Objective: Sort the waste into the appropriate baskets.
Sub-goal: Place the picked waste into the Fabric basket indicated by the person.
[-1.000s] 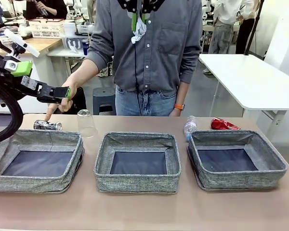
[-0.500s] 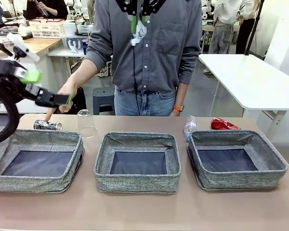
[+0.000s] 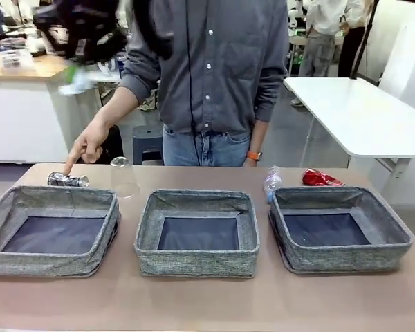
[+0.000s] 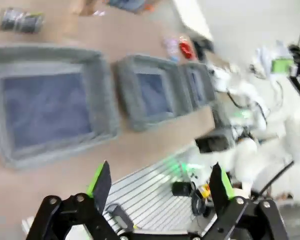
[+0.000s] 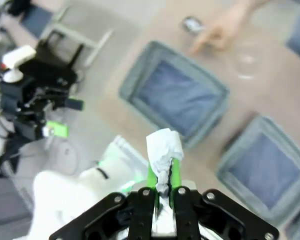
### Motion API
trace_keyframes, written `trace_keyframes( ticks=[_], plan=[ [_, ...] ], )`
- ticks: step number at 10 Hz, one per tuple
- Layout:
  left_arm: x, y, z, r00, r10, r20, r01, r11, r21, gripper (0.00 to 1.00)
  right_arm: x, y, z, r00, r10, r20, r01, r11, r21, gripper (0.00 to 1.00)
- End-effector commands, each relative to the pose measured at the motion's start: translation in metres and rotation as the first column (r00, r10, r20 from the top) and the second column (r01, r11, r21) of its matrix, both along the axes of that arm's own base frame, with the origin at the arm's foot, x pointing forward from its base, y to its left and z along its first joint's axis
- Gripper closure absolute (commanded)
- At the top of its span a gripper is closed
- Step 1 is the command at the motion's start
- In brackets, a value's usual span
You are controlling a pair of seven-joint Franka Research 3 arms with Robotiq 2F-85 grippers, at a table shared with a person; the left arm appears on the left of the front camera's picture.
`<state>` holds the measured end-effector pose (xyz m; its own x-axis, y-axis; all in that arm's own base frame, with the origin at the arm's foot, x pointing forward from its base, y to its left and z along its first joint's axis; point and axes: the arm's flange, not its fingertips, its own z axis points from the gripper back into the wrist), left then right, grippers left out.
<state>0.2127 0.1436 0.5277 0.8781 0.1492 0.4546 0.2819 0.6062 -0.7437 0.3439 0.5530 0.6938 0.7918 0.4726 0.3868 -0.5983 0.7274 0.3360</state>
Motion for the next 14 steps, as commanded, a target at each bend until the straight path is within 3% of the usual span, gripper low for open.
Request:
trace_keyframes(
  ticks=[1, 2, 3, 6, 7, 8, 10, 11, 12, 14],
  plan=[
    [-0.047, -0.01, -0.016, 0.918, 0.303, -0.254, -0.301, 0.952, 0.05, 0.0, 0.013, 0.016, -0.011, 0.989, 0.112, -0.096, -0.101, 0.989, 0.109, 0.89],
    [-0.056, -0.003, -0.016, 0.926, 0.329, -0.186, -0.315, 0.944, 0.101, 0.0, 0.013, 0.024, -0.017, 0.995, 0.073, -0.064, -0.068, 0.995, 0.074, 0.89],
    [-0.028, 0.021, 0.003, 0.985, 0.149, -0.084, -0.145, 0.988, 0.049, 0.0, 0.006, 0.016, -0.016, 0.998, 0.052, -0.043, -0.049, 0.997, 0.059, 0.89],
    [-0.028, 0.021, 0.003, 0.985, 0.149, -0.084, -0.145, 0.988, 0.049, 0.0, 0.012, 0.024, -0.027, 0.996, 0.063, -0.061, -0.059, 0.996, 0.071, 0.89],
    [-0.028, 0.021, 0.003, 0.985, 0.149, -0.084, -0.145, 0.988, 0.049, 0.0, 0.018, 0.037, -0.051, 0.991, 0.128, -0.046, -0.123, 0.988, 0.092, 0.89],
    [-0.028, 0.021, 0.003, 0.985, 0.149, -0.084, -0.145, 0.988, 0.049, 0.0, 0.028, 0.05, -0.091, 0.999, 0.051, -0.008, -0.051, 0.999, -0.018, 0.89],
    [-0.028, 0.021, 0.003, 0.985, 0.149, -0.084, -0.145, 0.988, 0.049, 0.0, 0.031, 0.064, -0.14, 0.987, 0.156, 0.039, -0.157, 0.987, 0.028, 0.89],
    [-0.028, 0.021, 0.003, 0.985, 0.149, -0.084, -0.145, 0.988, 0.049, 0.0, 0.037, 0.067, -0.158, 0.973, 0.226, 0.047, -0.225, 0.974, -0.01, 0.89],
    [-0.028, 0.021, 0.003, 0.985, 0.149, -0.084, -0.145, 0.988, 0.049, 0.0, 0.044, 0.068, -0.173, 0.957, 0.288, 0.046, -0.29, 0.955, 0.058, 0.89],
    [-0.028, 0.021, 0.003, 0.985, 0.149, -0.084, -0.145, 0.988, 0.049, 0.0, 0.048, 0.067, -0.188, 0.953, 0.303, 0.022, -0.303, 0.952, 0.041, 0.89]
  ],
)
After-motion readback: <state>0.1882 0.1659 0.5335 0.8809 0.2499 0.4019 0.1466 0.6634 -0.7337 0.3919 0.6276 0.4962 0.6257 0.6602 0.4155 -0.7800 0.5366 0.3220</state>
